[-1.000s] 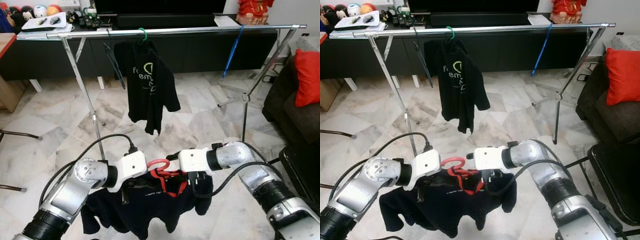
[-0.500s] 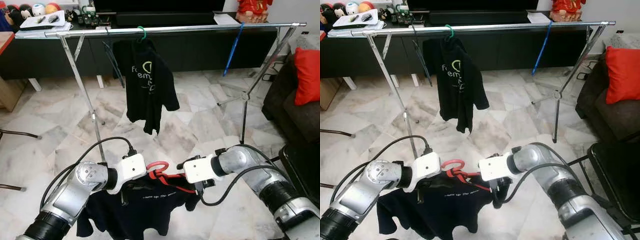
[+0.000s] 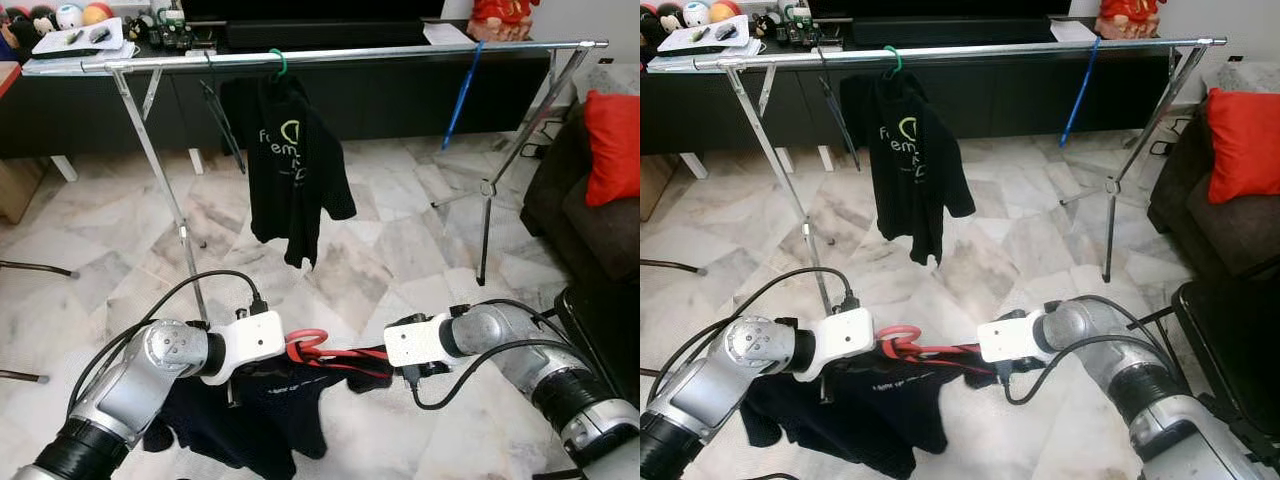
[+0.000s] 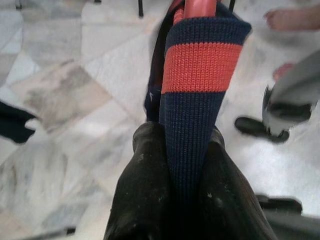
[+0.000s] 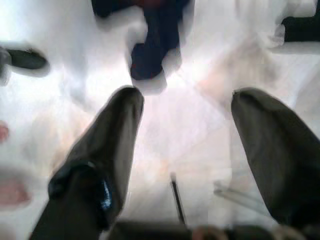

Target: Hang hanger

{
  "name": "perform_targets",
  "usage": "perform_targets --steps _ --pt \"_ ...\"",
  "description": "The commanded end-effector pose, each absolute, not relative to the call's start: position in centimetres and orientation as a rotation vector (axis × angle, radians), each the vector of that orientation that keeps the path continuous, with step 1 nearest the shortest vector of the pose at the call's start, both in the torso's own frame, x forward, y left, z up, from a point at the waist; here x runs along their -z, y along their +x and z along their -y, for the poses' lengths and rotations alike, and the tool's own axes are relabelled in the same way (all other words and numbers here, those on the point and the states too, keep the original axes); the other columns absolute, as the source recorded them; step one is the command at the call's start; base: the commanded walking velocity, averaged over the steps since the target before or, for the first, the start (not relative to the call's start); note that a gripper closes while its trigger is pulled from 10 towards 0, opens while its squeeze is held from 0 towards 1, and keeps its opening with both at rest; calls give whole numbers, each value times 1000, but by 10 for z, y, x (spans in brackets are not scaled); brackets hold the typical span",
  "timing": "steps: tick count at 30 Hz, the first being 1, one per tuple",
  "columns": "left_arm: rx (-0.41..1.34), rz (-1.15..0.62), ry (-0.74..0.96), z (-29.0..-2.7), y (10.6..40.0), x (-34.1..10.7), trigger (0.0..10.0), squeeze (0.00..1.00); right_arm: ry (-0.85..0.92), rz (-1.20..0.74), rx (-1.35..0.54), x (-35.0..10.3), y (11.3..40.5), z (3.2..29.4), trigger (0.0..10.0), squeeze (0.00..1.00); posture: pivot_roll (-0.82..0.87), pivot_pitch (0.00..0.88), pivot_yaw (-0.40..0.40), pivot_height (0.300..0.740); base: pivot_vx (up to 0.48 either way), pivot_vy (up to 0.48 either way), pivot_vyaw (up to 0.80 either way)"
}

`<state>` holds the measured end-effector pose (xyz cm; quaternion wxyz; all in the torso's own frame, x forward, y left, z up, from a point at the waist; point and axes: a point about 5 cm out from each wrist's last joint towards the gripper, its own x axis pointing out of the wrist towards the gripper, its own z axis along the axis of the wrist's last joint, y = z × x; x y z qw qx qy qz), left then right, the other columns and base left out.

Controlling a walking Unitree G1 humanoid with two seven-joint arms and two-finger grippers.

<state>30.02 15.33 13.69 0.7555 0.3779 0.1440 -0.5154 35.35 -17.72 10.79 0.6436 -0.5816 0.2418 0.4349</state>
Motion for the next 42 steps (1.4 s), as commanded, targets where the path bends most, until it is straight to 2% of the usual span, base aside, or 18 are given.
perform_targets --steps 1,8,11,12,13,15,17,18,19,20,21,23,24,28,30,35,38,42 --pt "1114 -287 873 -153 299 -140 0 0 -1354 -588 -901 -109 357 190 10000 0 -22 202 -45 740 0 0 0" --pt "1034 -213 849 -153 306 -148 0 0 -1286 -578 -765 -98 356 190 10000 0 -20 198 -45 740 0 0 0" --pt "1028 -201 854 -153 305 -148 0 0 -1065 -451 -648 -109 364 177 10000 0 -24 196 -41 740 0 0 0" --pt "1028 -201 854 -153 305 -148 0 0 -1065 -451 -648 -109 364 177 10000 0 -24 196 -41 740 0 0 0" --pt "1013 -194 864 -153 305 -146 0 0 -870 -366 -574 -123 372 170 10000 0 -24 196 -41 740 0 0 0" --pt "992 -186 878 -154 307 -144 0 0 -724 -313 -528 -135 377 165 10000 0 -34 189 -40 740 0 0 0" --pt "927 -181 922 -156 311 -137 3843 0 -493 -241 -451 -154 384 160 10000 0 -38 185 -43 740 0 0 0" --pt "927 -181 922 -156 311 -137 3843 0 -493 -241 -451 -154 384 160 10000 0 -38 185 -43 740 0 0 0" --pt "904 -179 941 -157 312 -134 5569 0 -428 -227 -422 -159 385 160 10000 0 -39 183 -47 740 0 0 0" --pt "834 -159 947 -159 314 -128 10000 0 -291 -204 -364 -163 385 159 10000 0 -36 181 -50 740 0 0 0" --pt "812 -150 943 -159 315 -127 10000 0 -251 -200 -347 -164 385 158 10000 0 -36 181 -50 740 0 0 0" --pt "639 -95 910 -165 322 -127 10000 0 -141 -210 -324 -159 376 151 10000 0 -32 183 -50 740 0 0 0" --pt "639 -95 910 -165 322 -127 10000 0 -141 -210 -324 -159 376 151 10000 0 -32 183 -50 740 0 0 0" --pt "400 29 904 -170 333 -140 10000 0 -26 -277 -319 -139 359 131 10000 0 -40 183 -50 740 0 0 0" --pt "371 64 912 -169 334 -143 10000 0 -13 -298 -352 -133 353 124 10000 0 -39 185 -52 740 0 0 0" --pt "348 189 923 -155 335 -154 10000 0 54 -363 -238 -112 344 126 10000 0 -53 193 -54 740 0 0 0" --pt "351 255 928 -145 333 -156 10000 0 173 -277 -318 -119 339 112 10000 0 -48 194 -52 740 0 0 0" --pt "343 302 916 -140 332 -156 10000 0 220 -234 -348 -126 333 105 10000 0 -50 193 -51 740 0 0 0"
